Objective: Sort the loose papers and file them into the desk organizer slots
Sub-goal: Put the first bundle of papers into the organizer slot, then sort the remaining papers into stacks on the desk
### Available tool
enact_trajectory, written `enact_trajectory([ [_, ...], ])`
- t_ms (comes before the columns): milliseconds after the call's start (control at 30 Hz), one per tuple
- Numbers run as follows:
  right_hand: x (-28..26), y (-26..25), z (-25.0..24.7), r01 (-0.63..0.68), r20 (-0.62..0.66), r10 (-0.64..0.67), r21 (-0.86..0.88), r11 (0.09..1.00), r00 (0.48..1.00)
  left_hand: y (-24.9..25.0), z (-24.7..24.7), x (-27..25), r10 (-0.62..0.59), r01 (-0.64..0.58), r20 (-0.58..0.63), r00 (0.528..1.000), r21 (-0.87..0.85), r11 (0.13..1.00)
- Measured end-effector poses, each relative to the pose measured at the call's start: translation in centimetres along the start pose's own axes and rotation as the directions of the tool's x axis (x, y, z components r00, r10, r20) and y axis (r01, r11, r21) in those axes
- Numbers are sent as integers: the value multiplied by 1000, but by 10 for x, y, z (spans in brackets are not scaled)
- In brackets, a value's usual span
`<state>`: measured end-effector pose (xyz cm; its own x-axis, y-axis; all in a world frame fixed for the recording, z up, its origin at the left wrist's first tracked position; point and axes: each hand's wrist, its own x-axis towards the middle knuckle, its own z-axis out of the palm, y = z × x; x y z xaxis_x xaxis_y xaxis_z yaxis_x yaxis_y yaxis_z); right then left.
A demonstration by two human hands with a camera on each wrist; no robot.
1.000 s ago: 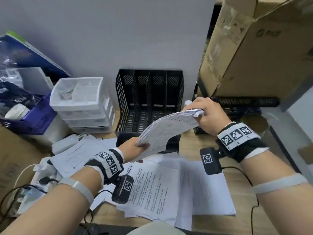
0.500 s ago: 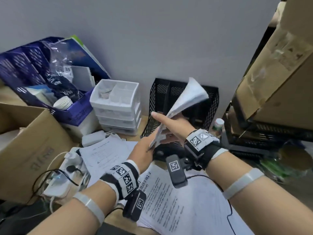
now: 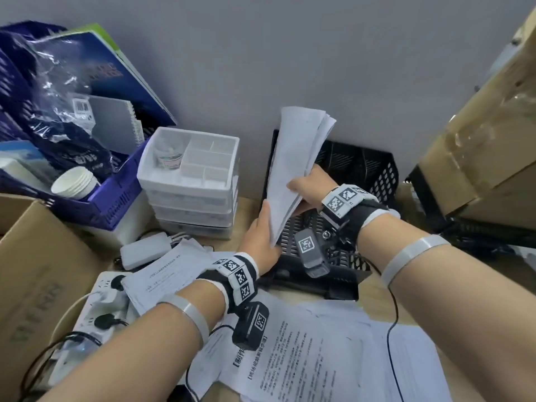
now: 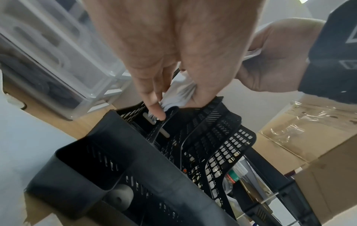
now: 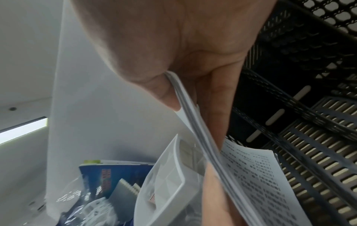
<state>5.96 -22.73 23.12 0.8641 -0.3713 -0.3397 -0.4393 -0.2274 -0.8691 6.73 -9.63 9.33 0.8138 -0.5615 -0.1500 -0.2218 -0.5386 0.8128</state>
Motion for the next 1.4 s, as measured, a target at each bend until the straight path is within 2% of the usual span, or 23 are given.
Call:
enact_trajectory([
  [200, 33, 14, 21, 48, -140, -83, -234, 971, 987, -22, -2, 36, -69, 74, 74, 995, -62, 995],
  [300, 43, 30, 39, 71, -187, -129, -288, 955, 974, -31, -4, 51, -100, 104, 76, 992, -55, 993],
  [400, 49, 55, 55, 68, -155, -117, -293, 954, 981, -35, -9, 60, -104, 103, 40, 994, 21, 994],
  [467, 52, 73, 66, 37, -126, -88, -358, 933, 988, -40, -9, 63, -87, 85, 49, 995, 50, 995],
  [600, 50, 99, 82, 97, 33, -94, -538, 837, 995, -46, -4, 58, -107, 105, 12, 994, 108, 989],
  [733, 43, 115, 81, 92, 33, -87, -512, 854, 996, -56, -13, 44, -151, 149, -85, 985, -29, 988],
  [833, 25, 140, 76, 84, -28, -103, -393, 916, 994, -76, -25, 23, -204, 200, -22, 979, -124, 972],
  [933, -7, 181, 65, 15, -123, -35, -162, 987, 992, -107, -28, 0, -303, 302, 97, 948, 27, 953],
  [1033, -47, 232, 44, -117, -226, 76, -175, 978, 971, -128, -17, -29, -460, 412, 270, 846, 218, 885],
  [1100, -74, 272, 27, -285, -329, 211, -194, 939, 921, -136, -2, -47, -545, 490, 360, 757, 238, 839],
  [1167, -100, 312, 12, -488, -412, 367, -240, 839, 834, -137, 14, -63, -590, 541, 396, 704, 240, 806],
  [1200, -116, 331, 4, -592, -432, 448, -295, 750, 783, -133, 23, -71, -598, 543, 401, 693, 255, 800],
  [1267, -139, 354, -5, -741, -437, 599, -373, 558, 671, -130, 36, -81, -603, 536, 381, 701, 275, 798],
  [1300, -154, 364, -11, -778, -422, 654, -338, 529, 628, -127, 47, -86, -603, 530, 359, 712, 288, 797],
  [1333, -163, 374, -12, -780, -395, 673, -277, 562, 625, -125, 54, -91, -608, 532, 333, 721, 297, 793],
  [1400, -175, 387, -13, -697, -307, 632, -195, 690, 711, -123, 65, -100, -594, 509, 325, 736, 313, 801],
])
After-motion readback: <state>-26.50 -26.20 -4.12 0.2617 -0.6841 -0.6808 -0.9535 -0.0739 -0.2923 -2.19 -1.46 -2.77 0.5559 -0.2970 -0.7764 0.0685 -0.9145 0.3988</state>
